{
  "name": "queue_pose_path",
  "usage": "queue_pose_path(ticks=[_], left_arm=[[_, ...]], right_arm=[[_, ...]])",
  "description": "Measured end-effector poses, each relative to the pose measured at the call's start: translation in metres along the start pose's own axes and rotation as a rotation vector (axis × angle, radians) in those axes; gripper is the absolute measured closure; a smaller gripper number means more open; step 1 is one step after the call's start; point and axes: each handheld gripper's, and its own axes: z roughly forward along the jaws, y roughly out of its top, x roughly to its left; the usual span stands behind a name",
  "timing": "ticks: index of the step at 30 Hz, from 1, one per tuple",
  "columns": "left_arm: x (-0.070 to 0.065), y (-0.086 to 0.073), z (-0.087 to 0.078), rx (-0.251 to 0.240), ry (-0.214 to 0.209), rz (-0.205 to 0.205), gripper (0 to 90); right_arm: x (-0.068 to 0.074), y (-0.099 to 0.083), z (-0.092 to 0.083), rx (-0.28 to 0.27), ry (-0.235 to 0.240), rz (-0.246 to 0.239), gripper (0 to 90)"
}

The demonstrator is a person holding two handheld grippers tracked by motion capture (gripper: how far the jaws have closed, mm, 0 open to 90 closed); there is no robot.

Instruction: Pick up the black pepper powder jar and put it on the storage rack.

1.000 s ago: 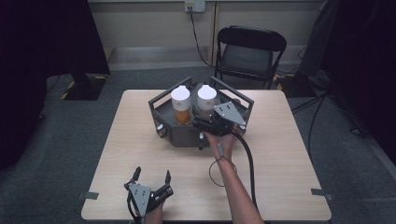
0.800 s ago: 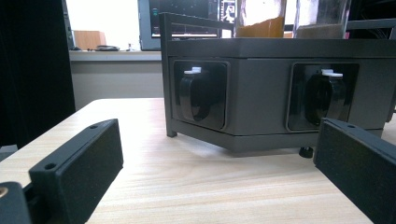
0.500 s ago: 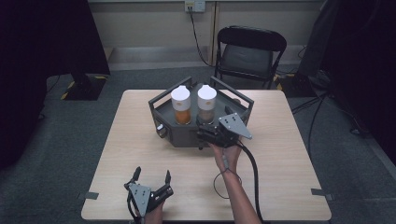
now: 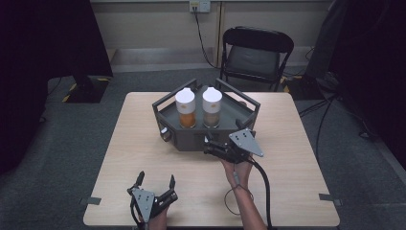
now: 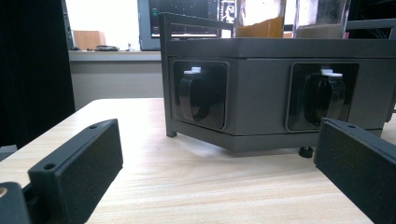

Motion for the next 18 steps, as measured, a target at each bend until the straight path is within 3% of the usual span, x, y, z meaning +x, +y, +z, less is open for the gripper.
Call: queue_pose_path(ticks=[18], left_arm=[[0.0,0.0,0.0,-0.001,0.0,0.001,0.7]], right_arm=[[-0.005,-0.02,-0.029,0.008,-0.024,-0.012,0.0]])
